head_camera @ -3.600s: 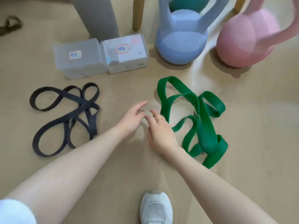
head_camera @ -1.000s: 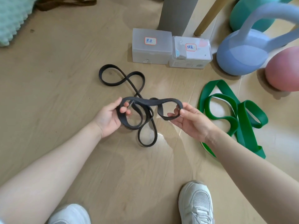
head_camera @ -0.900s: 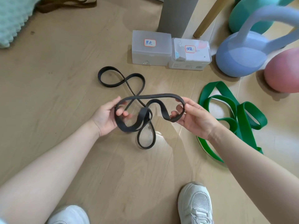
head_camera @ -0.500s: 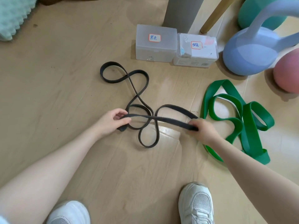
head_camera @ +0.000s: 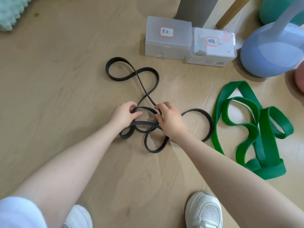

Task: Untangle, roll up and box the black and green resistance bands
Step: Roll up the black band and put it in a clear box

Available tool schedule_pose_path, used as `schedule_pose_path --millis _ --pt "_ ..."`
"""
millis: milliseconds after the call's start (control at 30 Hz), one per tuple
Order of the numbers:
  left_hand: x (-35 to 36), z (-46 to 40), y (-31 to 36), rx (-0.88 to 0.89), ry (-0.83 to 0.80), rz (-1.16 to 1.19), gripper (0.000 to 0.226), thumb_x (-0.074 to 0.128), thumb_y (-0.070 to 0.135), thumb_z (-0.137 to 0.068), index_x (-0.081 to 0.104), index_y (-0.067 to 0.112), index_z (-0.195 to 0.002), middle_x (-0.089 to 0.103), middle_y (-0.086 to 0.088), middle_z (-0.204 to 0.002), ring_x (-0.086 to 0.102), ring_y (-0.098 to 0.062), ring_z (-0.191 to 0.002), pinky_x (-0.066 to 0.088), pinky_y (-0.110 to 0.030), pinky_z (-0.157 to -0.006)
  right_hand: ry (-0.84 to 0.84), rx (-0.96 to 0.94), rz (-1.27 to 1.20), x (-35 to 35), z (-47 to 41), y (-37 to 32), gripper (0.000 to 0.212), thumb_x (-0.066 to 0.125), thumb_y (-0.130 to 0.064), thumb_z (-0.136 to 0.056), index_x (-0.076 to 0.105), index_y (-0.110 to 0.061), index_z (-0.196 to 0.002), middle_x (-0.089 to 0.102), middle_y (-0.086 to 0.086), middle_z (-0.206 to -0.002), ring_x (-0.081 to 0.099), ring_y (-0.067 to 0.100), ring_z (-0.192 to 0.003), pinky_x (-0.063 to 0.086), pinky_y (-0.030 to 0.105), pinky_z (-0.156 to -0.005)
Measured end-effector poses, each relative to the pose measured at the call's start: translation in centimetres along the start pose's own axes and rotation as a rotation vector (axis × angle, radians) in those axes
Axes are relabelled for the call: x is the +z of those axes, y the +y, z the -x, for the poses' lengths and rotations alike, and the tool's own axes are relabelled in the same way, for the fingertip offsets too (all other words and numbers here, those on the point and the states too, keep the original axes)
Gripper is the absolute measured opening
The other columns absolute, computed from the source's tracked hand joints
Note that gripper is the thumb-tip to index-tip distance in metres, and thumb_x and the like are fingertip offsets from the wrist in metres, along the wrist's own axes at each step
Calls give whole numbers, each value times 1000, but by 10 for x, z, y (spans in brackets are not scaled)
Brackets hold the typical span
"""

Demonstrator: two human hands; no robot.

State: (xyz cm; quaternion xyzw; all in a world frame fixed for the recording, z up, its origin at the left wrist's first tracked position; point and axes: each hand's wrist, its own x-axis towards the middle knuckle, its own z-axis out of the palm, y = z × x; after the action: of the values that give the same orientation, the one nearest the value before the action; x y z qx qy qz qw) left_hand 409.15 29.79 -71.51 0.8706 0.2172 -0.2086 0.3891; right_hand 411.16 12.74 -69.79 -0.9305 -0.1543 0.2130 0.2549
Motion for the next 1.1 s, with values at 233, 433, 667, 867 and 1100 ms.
schedule_pose_path --millis 233,433,667,867,1100 --pt "-18 -2 7 18 25 -11 34 67 31 -82 60 16 -112 66 -5 -102 61 -19 -92 45 -26 -75 -46 -218 122 15 -34 -21 38 45 -19 -96 47 -20 -134 53 2 -134 42 25 -124 41 39 -98" --pt "-106 33 73 58 15 219 20 75 26 -75 56 30 -78 59 2 -76 61 -18 -76 49 -31 -76 -98 -241 -136 -81 -45 -79 19 54 -13 -91 62 -7 -107 69 7 -94 61 18 -83 48 30 -75" --pt "-203 166 196 47 8 494 23 75 13 -75 57 27 -73 59 3 -66 59 -9 -62 49 -29 -73 -165 -125 -331 -237 47 -178 22 55 -7 -84 66 -16 -101 71 4 -85 65 19 -76 50 26 -74" --pt "-304 276 302 179 -129 525 34 68 -7 -76 58 22 -89 59 6 -79 57 10 -62 46 -8 -70 -121 -67 -343 -393 115 -263 19 58 1 -79 69 -10 -90 65 3 -76 59 14 -68 47 21 -65" --pt "-428 378 409 421 74 411 26 71 2 -76 68 26 -87 54 7 -82 57 -6 -72 47 -19 -75 -87 -125 -546 -544 182 -369 34 56 9 -78 58 -25 -71 65 2 -67 63 14 -63 54 45 -75"
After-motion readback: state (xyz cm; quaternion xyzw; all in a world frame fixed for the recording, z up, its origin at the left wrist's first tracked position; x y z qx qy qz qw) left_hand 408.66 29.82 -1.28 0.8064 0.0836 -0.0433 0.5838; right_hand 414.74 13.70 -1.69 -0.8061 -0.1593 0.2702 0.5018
